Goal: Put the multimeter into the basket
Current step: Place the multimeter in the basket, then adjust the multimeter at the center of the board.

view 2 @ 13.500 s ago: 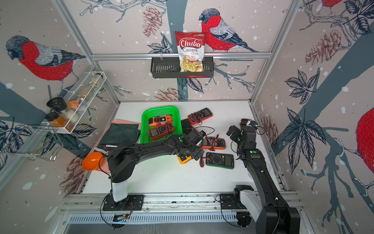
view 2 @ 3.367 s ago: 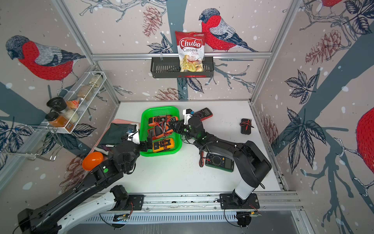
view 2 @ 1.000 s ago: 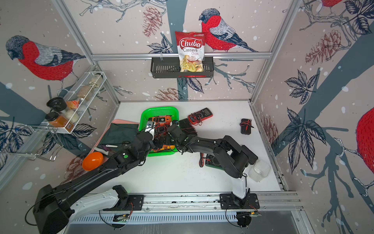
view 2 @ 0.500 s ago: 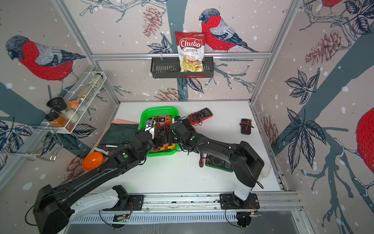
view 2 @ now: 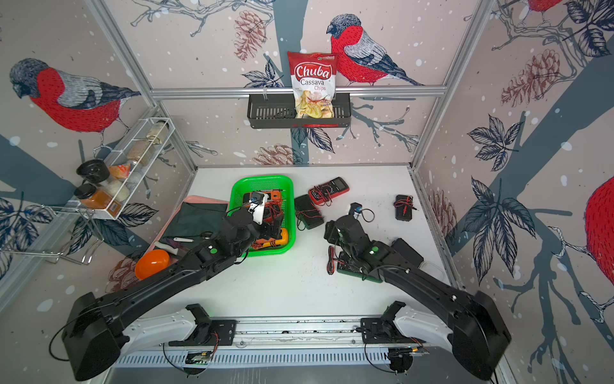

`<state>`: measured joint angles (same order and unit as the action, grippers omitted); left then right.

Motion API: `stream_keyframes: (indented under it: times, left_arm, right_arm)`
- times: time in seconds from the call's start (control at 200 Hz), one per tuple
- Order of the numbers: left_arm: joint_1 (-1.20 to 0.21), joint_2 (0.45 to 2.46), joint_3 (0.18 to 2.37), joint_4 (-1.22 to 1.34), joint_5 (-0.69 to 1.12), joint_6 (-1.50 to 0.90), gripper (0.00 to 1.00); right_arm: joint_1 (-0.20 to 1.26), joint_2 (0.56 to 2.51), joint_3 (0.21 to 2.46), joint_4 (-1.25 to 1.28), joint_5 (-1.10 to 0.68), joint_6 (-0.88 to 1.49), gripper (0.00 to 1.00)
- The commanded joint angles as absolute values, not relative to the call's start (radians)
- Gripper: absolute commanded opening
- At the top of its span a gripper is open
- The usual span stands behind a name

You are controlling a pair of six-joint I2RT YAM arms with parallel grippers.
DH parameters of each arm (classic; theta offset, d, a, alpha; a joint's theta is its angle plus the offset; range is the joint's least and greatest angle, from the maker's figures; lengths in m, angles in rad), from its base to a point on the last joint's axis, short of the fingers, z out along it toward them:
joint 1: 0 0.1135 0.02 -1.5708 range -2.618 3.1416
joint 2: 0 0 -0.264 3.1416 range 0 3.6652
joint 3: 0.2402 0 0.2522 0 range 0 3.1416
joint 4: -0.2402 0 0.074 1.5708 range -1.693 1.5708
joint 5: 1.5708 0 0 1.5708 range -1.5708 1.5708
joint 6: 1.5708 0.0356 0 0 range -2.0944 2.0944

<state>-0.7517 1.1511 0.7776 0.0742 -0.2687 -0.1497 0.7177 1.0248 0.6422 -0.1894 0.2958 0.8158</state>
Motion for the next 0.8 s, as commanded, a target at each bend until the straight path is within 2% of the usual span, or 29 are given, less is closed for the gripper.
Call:
stream_keyframes:
  times: [0.0,0.19,0.475,0.795]
  left_arm:
    - [-0.776,1.201,0.797,0.187,-0.119,-0.1,0.98]
    - [-0.874,1.332,0.845,0.231,-0.032,0.091,0.98]
    - [-0.926,1.525,0.89,0.29,0.283,0.388,0.98]
    - [-0.934,1.613,0.942,0.265,0.401,0.439,0.98]
  right_arm:
    - [0.673,0.894,0.572,-0.344,0.388,0.886,0.78]
    - [0.581,0.721,0.493,-0.526,0.411,0.969,1.0]
    - [0.429,0.657,0.379,-0.547,0.323,0.992,1.0]
    - [0.341,0.648,0.265,-0.455,0.204,1.013,1.0]
